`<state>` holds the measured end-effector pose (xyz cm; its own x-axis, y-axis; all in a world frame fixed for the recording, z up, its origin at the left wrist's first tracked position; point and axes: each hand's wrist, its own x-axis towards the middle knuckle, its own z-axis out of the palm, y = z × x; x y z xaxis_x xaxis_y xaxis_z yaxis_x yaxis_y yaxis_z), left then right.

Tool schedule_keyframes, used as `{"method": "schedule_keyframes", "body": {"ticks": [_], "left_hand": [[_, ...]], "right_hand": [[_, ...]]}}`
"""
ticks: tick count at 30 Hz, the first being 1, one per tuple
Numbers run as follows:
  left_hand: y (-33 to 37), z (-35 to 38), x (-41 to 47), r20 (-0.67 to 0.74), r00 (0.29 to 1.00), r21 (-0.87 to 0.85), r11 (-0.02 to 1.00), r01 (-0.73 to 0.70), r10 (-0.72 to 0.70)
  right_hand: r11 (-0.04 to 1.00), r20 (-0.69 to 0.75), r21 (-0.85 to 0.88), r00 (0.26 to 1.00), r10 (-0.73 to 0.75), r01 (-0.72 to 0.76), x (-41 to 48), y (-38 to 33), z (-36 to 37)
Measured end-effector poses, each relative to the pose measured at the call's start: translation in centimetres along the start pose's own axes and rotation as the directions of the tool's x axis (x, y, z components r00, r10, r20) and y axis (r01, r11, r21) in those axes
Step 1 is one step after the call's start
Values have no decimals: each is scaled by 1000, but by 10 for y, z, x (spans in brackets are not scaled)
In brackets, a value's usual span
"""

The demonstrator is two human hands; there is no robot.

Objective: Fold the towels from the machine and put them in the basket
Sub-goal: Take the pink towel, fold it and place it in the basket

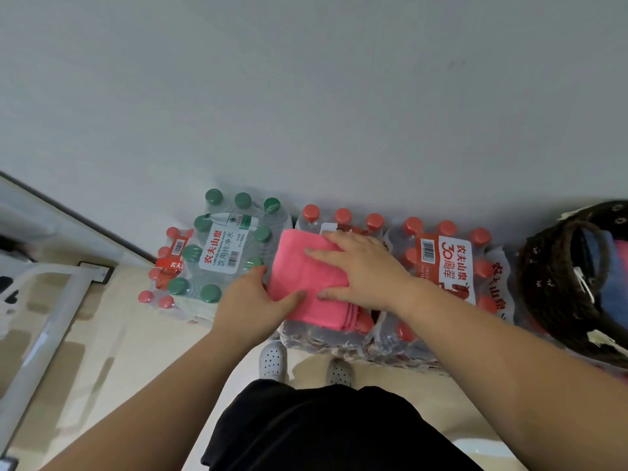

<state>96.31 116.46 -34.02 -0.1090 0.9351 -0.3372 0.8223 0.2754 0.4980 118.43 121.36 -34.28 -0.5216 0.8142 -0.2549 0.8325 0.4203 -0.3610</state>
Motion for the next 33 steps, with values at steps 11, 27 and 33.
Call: {"method": "schedule_keyframes", "body": {"ticks": [11,27,33], "left_hand": [[21,-4,29,45,999,48,999,8,-10],[51,-30,87,435,782,477,623,-620,446],[56,-28,84,447,774,547,548,-633,448]], "right_hand": [[944,-104,-137,952,286,-299,-36,-23,16],[975,21,-11,975,222,-222,-7,12,-18],[974,89,-35,970,225,-223,-3,15,-26]]}}
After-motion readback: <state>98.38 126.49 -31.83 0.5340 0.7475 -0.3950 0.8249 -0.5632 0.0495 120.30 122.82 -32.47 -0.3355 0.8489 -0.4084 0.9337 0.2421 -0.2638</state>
